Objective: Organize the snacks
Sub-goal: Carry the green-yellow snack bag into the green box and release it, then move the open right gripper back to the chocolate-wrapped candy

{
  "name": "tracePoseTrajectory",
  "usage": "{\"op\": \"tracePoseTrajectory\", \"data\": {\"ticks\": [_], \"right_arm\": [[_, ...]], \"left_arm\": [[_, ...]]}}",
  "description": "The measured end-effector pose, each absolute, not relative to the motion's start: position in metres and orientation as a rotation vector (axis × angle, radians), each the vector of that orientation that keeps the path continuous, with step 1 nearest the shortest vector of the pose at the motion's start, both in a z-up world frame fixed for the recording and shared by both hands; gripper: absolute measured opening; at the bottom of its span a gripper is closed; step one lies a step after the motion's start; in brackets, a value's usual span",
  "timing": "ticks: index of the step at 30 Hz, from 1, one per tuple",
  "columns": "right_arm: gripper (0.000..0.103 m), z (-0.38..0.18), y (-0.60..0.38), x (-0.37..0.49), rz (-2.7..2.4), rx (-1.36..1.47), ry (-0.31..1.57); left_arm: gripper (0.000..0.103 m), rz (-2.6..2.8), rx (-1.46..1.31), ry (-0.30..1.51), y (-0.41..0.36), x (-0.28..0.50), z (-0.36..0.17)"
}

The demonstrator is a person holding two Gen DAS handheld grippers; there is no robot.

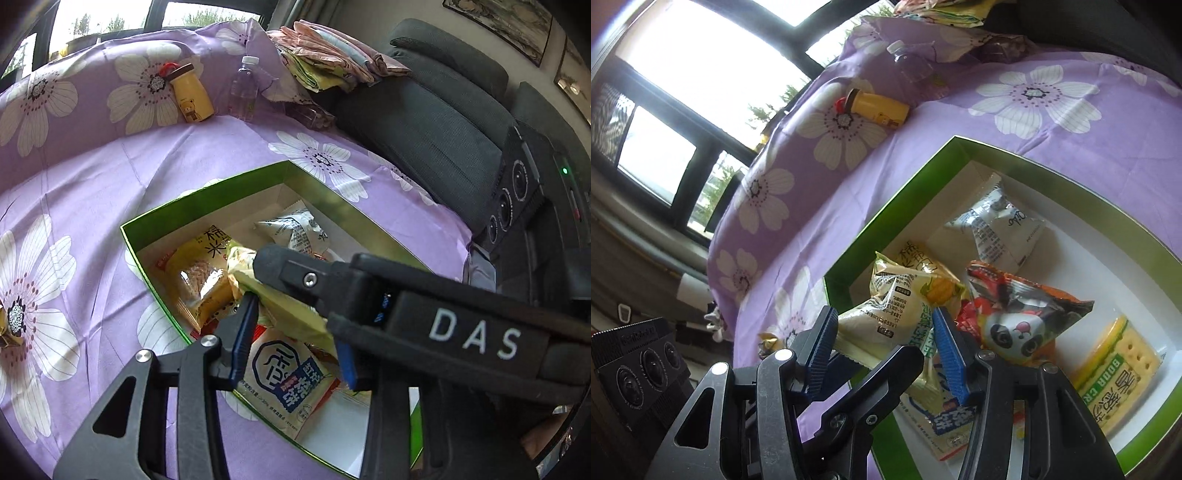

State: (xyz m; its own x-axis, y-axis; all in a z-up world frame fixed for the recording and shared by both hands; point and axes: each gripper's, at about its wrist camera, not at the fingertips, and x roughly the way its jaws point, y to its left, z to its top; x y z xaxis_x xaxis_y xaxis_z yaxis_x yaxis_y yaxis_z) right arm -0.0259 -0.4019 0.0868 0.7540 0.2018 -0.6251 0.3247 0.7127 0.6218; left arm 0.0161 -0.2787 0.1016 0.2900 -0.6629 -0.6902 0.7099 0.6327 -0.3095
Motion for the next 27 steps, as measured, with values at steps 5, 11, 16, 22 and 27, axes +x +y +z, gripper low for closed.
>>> {"op": "tracePoseTrajectory", "data": {"ticks": [5, 11, 16, 22, 27], "right_arm": [[0.061, 0.093, -0.405, -0.031, -0.107, 0.789, 0.692], [0.071, 0.1, -0.401, -0.031, -0.124, 0.753, 0.659], [0.079, 0.107, -0.392, -0.03, -0.123, 0.723, 0.629], [0.086, 0.114, -0.37, -0.024, -0.064, 0.684, 0.612], [0.087, 0.121, -0.338, -0.015, -0.024, 0.598, 0.628]], "left_arm": [[0.068, -0.914, 0.046, 0.846, -0.266, 0.015, 0.111], [0.079, -0.826, -0.018, 0.82, -0.223, 0.031, 0.121], [0.087, -0.666, -0.081, 0.791, -0.162, 0.044, 0.122], [0.091, -0.481, -0.163, 0.806, -0.08, 0.053, 0.12], [0.097, -0.379, -0.232, 0.764, -0.012, 0.055, 0.103]]}}
